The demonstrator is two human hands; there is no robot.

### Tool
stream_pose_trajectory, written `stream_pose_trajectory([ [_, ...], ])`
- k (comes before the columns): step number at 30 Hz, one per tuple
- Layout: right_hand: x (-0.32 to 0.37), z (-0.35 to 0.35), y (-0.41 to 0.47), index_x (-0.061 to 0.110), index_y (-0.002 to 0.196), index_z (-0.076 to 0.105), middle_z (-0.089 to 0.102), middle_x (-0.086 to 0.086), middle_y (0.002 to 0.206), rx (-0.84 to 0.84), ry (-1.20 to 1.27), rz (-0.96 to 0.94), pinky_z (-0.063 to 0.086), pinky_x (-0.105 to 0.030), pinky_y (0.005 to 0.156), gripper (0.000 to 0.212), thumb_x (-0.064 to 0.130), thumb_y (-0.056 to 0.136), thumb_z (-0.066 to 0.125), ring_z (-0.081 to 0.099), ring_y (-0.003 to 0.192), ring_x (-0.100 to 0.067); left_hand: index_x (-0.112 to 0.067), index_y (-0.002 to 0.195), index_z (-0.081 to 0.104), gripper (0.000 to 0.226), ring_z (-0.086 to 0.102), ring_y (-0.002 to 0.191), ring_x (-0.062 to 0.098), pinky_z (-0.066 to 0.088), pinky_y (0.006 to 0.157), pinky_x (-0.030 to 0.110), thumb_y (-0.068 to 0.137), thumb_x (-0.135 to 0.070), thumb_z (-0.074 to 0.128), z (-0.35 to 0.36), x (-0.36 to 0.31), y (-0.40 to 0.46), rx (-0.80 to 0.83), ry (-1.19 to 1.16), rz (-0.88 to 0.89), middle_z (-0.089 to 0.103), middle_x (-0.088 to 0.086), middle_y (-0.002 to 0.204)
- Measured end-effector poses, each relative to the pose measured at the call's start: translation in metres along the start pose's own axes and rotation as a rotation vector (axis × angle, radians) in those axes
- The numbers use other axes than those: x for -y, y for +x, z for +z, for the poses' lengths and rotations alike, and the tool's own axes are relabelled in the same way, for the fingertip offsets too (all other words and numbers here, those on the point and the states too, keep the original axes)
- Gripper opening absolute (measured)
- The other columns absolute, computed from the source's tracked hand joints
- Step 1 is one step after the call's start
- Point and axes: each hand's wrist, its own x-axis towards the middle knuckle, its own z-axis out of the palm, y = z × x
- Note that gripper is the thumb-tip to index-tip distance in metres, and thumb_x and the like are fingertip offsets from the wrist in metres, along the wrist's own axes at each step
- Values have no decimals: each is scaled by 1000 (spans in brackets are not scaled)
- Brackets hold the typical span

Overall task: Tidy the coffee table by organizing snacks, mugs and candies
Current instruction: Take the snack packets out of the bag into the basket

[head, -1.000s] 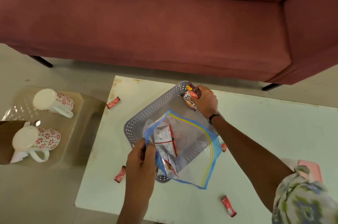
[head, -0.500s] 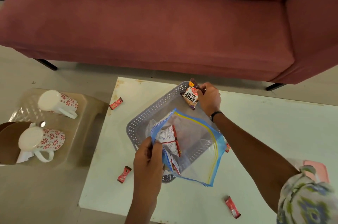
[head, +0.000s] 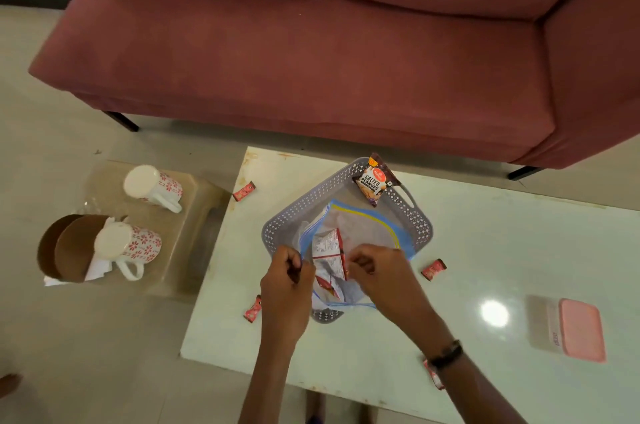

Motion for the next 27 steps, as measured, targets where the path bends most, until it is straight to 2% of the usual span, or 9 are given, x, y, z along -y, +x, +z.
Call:
stream_pose_trajectory([
  [2,-12,23,22,5,86,69,72,-12,85,59,-264,104,49,-31,66,19,6,86,50,67,80,-24,-12,71,40,22,36,49,8,32,48,19,84,-2,55,-3,2,-2,18,33,11,42,2,58],
  [4,-17,38,48,0,106,61,68,-19,103,104,-473,162,46,-35,76,25,5,90,43,63,97,-33,-15,74,42,20,41,50,7,35,49,20,84,-3,55,-4,5,-6,29,53,22,47,7,60],
  [6,-20,50,70,-2,114,55,64,-21,111,132,-530,160,47,-38,85,27,6,91,45,60,105,-36,-17,76,43,21,43,53,8,39,52,23,85,-4,55,-6,10,-8,23,43,29,52,16,66],
  [10,-34,70,98,2,113,59,64,-18,116,121,-645,198,48,-38,88,26,12,96,43,61,109,-33,-19,77,42,21,48,58,20,45,55,32,86,-7,55,-7,22,-12,-7,40,11,54,19,72],
  [14,-44,83,94,2,97,65,69,-17,100,40,-658,180,50,-35,75,25,3,92,40,66,94,-32,-24,76,42,23,51,61,15,47,55,24,87,-8,55,-8,30,-14,-18,11,-32,56,11,73],
  [20,-32,77,64,8,88,65,70,-12,90,7,-776,39,45,-31,65,22,3,87,44,66,84,-28,-24,80,41,21,53,60,14,45,53,17,87,-9,55,-11,30,-15,-69,-34,-63,57,7,72],
  [22,-24,63,41,9,71,66,67,-12,65,-67,-815,-75,37,-27,51,13,-1,77,59,61,57,-28,-24,86,39,21,55,61,16,45,52,13,88,-10,54,-11,30,-13,-95,18,-10,56,5,74],
  [24,-16,44,14,13,60,61,56,-5,42,-187,-799,-262,32,-23,36,17,-1,63,69,49,34,-24,-23,98,38,22,57,68,15,44,56,5,90,-9,53,-10,29,-11,-108,96,70,57,2,84],
  [27,-21,18,-15,16,74,68,59,0,50,-215,-655,-479,39,-23,34,15,6,71,57,52,39,-20,-12,112,48,25,54,84,13,39,66,-5,90,0,50,-8,30,-11,-91,216,183,53,2,104],
])
